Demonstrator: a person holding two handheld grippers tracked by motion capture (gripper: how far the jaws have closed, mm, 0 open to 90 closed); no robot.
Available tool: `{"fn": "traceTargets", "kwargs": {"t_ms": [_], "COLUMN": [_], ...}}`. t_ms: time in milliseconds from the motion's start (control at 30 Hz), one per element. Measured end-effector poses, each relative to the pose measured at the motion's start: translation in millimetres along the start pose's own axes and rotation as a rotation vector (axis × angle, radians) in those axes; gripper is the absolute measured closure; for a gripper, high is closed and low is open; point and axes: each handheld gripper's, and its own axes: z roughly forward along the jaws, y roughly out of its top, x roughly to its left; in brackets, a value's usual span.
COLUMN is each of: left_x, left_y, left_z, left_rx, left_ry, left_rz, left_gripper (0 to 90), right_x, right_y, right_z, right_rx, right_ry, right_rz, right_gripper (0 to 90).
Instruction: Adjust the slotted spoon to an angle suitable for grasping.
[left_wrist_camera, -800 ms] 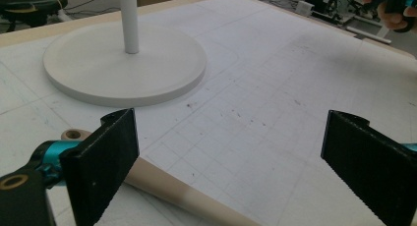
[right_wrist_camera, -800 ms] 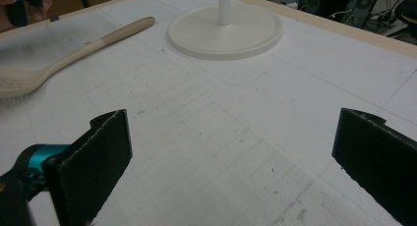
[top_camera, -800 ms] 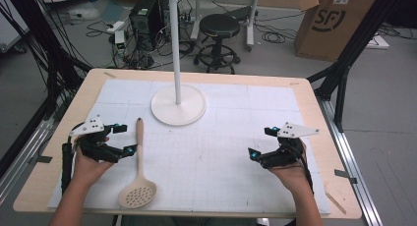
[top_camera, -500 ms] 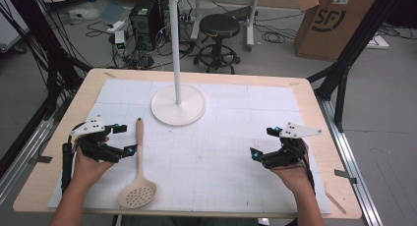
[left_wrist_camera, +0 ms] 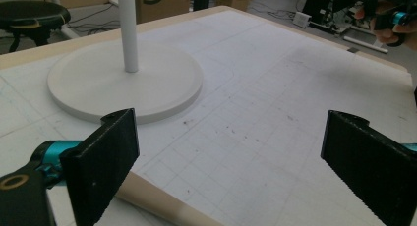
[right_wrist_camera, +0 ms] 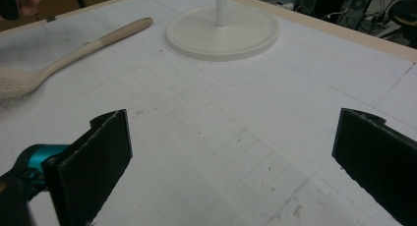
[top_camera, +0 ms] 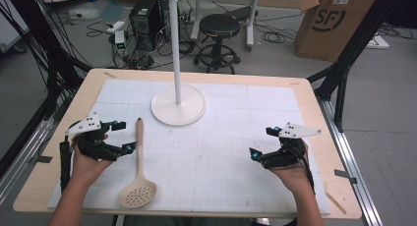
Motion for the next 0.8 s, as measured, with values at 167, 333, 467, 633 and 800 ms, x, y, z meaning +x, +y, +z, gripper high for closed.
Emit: {"fn": "traceTargets", "kwargs": {"t_ms": [167,333,467,633,800], "left_x": [1.6,1.7,2.0,2.4,5.6], "left_y": [-0.2,1.3,2.1,3.4,3.3], "left_z": [0.5,-1.4,-0.8,0.2,4.2], "left_rx": [0.013,-0.035,-0.028,-0.023,0.005], "left_ry": [0.011,-0.014,0.000,0.009,0.039], "left_rz": [-0.007,-0.037,-0.044,-0.050,-0.065], "left_gripper": [8.0,8.0,8.1,8.1,8.1], "right_x": [1.2,1.6,1.5,1.1,0.3], "right_y": [1.4,1.7,1.7,1.6,1.4], "right_z": [-0.2,-1.5,-1.0,-0.2,0.2], "right_rx": [-0.003,-0.006,-0.001,0.002,0.003], "right_ry": [0.003,0.003,0.003,0.004,0.006], "right_rz": [-0.007,-0.004,-0.005,0.000,0.004], "right_gripper": [0.3,0.3,0.3,0.3,0.3]}}
